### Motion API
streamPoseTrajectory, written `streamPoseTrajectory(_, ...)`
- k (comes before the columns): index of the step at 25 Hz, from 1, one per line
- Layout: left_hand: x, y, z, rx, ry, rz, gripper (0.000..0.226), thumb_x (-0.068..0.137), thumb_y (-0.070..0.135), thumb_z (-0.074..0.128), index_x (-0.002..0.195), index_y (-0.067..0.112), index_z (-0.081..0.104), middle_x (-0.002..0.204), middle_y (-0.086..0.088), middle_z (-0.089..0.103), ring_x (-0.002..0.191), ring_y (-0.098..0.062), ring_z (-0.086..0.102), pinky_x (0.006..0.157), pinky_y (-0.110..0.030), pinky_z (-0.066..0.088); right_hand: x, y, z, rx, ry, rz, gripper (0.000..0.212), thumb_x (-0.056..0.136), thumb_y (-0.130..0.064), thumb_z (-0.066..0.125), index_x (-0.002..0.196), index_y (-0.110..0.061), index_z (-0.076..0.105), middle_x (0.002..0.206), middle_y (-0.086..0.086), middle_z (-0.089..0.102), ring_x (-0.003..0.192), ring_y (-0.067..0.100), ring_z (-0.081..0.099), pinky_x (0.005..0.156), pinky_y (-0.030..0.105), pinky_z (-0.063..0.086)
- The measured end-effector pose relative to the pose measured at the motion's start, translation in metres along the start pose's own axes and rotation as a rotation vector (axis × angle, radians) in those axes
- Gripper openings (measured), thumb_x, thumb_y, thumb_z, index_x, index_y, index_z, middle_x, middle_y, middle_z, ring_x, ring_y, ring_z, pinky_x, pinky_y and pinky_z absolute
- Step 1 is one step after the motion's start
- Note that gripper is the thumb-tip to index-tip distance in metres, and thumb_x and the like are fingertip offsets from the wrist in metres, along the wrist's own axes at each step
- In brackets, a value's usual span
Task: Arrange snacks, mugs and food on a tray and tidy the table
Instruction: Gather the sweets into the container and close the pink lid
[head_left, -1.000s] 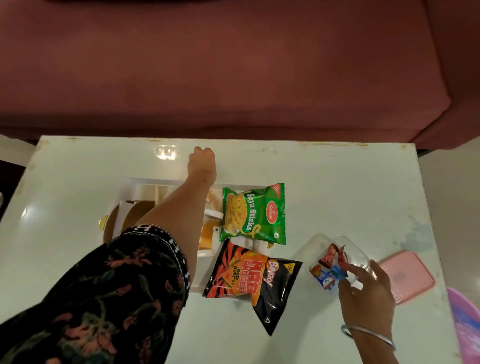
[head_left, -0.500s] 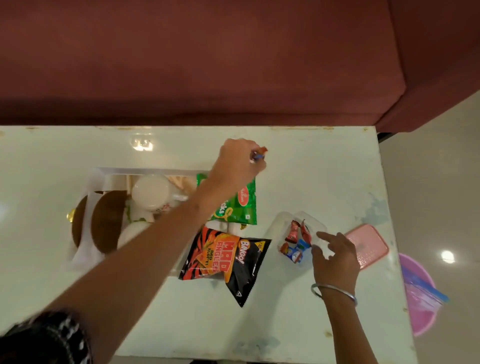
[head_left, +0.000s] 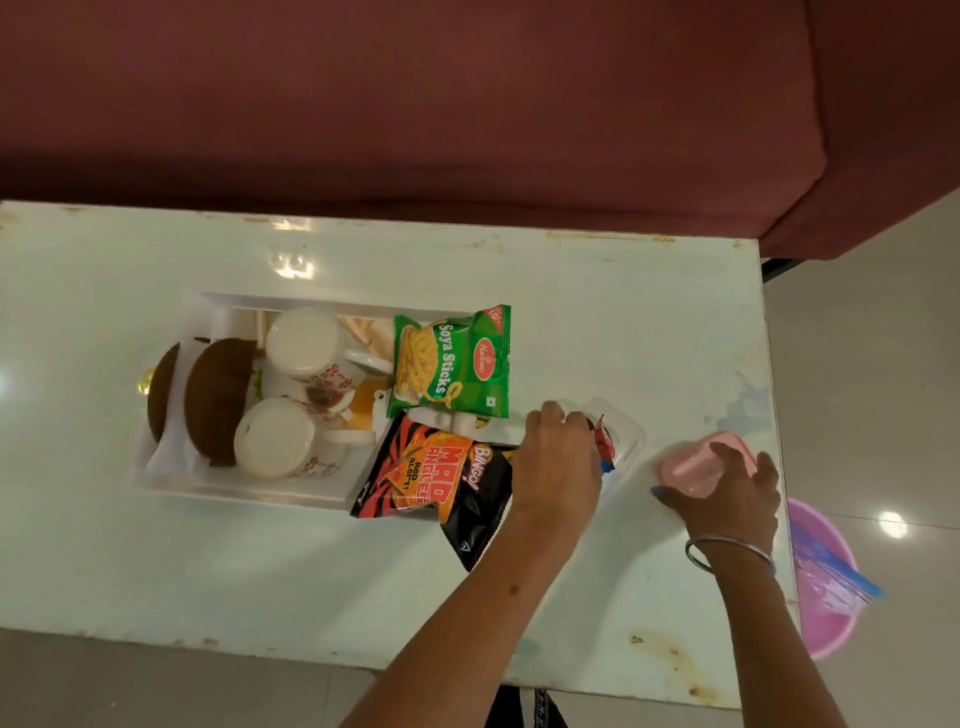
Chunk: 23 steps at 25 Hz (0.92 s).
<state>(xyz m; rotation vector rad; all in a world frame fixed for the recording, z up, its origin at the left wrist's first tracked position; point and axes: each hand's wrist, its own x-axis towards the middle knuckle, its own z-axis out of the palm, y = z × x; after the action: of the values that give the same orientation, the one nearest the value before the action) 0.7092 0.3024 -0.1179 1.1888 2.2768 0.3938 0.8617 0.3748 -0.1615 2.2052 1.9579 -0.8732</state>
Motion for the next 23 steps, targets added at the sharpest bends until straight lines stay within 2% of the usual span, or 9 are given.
streamPoseTrajectory(2,0.001,-0.005,0.005,-0.01,0.047,0.019,0.047,0.087,0.015,0.056,0.131,0.008,0.04,0.139,-0.013,0.035,0.126,-0.026,0.035,0.102,-0.033,0.036,0.008,0.005,0.0,-0.063,-0.016,-0.061,0.094,0.056,-0.028,0.088,0.136,-0.022,0.04,0.154,0.017,0.014,0.139,0.039,0.019,0.106,0.056,0.028)
streamPoseTrajectory(4,0.005,-0.008,0.011,0.075,-0.022,0.009,0.077,0.082,0.018,0.064,0.143,0.006,0.017,0.15,-0.016,0.022,0.137,-0.029,0.022,0.112,-0.034,0.025,0.017,0.012,-0.002,-0.101,-0.051,-0.129,0.093,0.055,-0.029,0.088,0.135,-0.025,0.042,0.155,0.014,0.016,0.14,0.038,0.018,0.107,0.057,0.028)
streamPoseTrajectory(5,0.006,-0.009,0.014,0.113,-0.062,-0.017,0.087,0.08,0.017,0.067,0.144,0.004,0.009,0.149,-0.018,0.023,0.138,-0.03,0.023,0.112,-0.036,0.025,0.022,0.014,-0.004,-0.124,-0.074,-0.16,0.09,0.055,-0.03,0.088,0.134,-0.025,0.044,0.153,0.013,0.021,0.139,0.037,0.022,0.107,0.056,0.03)
streamPoseTrajectory(7,0.006,-0.008,0.02,0.172,-0.11,-0.073,0.093,0.077,0.012,0.069,0.143,-0.002,0.004,0.136,-0.021,0.042,0.125,-0.032,0.041,0.103,-0.038,0.036,0.024,0.016,-0.006,-0.175,-0.079,-0.21,0.086,0.055,-0.034,0.087,0.131,-0.025,0.048,0.146,0.012,0.034,0.132,0.038,0.033,0.104,0.054,0.035)
streamPoseTrajectory(10,-0.002,-0.003,0.025,0.212,-0.143,-0.109,0.076,0.074,0.007,0.07,0.135,-0.001,0.025,0.116,-0.018,0.056,0.104,-0.029,0.057,0.085,-0.036,0.046,0.019,0.013,-0.007,-0.228,-0.02,-0.216,0.088,0.053,-0.045,0.084,0.13,-0.026,0.046,0.14,0.011,0.042,0.125,0.039,0.04,0.099,0.052,0.038)
streamPoseTrajectory(13,-0.012,0.002,0.025,0.144,-0.165,-0.145,0.051,0.074,0.004,0.07,0.116,0.002,0.041,0.112,-0.015,0.058,0.101,-0.028,0.06,0.08,-0.034,0.048,0.019,0.016,-0.014,-0.254,-0.037,-0.224,0.096,0.053,-0.048,0.083,0.134,-0.025,0.039,0.136,0.015,0.043,0.124,0.04,0.039,0.098,0.052,0.039)
streamPoseTrajectory(17,-0.021,0.009,0.027,-0.015,-0.169,-0.187,0.048,0.077,0.008,0.069,0.116,0.003,0.043,0.116,-0.015,0.054,0.107,-0.028,0.057,0.085,-0.033,0.048,0.013,0.017,-0.037,0.299,-0.082,-0.189,0.101,0.047,-0.025,0.091,0.132,-0.033,0.036,0.132,0.011,0.048,0.116,0.031,0.049,0.094,0.046,0.046)
streamPoseTrajectory(19,-0.027,0.012,0.029,-0.126,-0.16,-0.222,0.041,0.081,0.012,0.066,0.116,0.004,0.046,0.116,-0.015,0.054,0.106,-0.028,0.055,0.086,-0.033,0.047,-0.004,0.008,-0.04,0.2,-0.154,-0.35,0.108,0.043,-0.029,0.091,0.133,-0.037,0.032,0.13,0.004,0.046,0.113,0.025,0.047,0.091,0.041,0.045)
streamPoseTrajectory(23,-0.043,0.009,0.036,-0.247,-0.12,-0.302,0.03,0.082,0.007,0.06,0.112,0.006,0.054,0.114,-0.015,0.057,0.104,-0.028,0.055,0.084,-0.033,0.045,-0.028,-0.011,-0.028,-0.101,-0.245,-0.664,0.114,0.039,-0.037,0.086,0.138,-0.025,0.032,0.129,0.003,0.046,0.117,0.021,0.04,0.097,0.032,0.031)
